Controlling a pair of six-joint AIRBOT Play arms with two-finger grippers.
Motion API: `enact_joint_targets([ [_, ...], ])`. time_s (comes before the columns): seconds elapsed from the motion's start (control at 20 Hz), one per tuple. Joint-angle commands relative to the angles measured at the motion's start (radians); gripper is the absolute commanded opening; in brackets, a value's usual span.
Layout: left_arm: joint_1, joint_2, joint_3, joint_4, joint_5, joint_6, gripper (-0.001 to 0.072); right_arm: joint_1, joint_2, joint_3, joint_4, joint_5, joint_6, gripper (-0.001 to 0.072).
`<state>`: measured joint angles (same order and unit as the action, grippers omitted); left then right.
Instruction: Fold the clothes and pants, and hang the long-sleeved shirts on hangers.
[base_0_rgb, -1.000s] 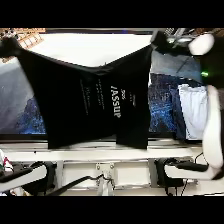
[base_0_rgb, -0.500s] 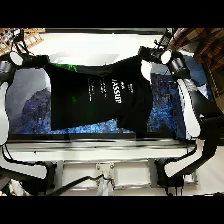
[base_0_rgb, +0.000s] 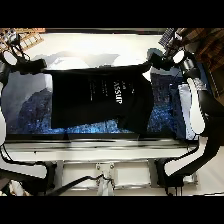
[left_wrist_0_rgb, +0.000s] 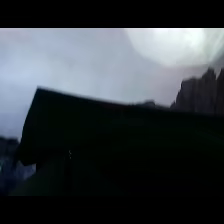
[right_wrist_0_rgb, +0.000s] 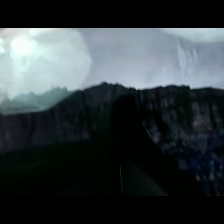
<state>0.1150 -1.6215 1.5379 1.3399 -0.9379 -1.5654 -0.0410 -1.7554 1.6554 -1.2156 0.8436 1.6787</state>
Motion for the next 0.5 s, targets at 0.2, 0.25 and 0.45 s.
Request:
enact_joint_targets([
  [0.2,-0.092,0.002,-0.03,0.097,-0.379,-0.021,-0.0001,-0.007,-0.004,-0.003,-0.118,0.223,-0.045,0.0024],
  [0.25,-0.096,0.002,-0.035,0.1,-0.395,-0.021,-0.0001,-0.007,-0.007,-0.003,-0.126,0.225,-0.047,0.0025],
  [0.45,-0.097,-0.002,-0.044,0.183,-0.463,-0.021,0.0011,-0.007,-0.006,-0.01,-0.126,0.273,-0.046,0.0548],
])
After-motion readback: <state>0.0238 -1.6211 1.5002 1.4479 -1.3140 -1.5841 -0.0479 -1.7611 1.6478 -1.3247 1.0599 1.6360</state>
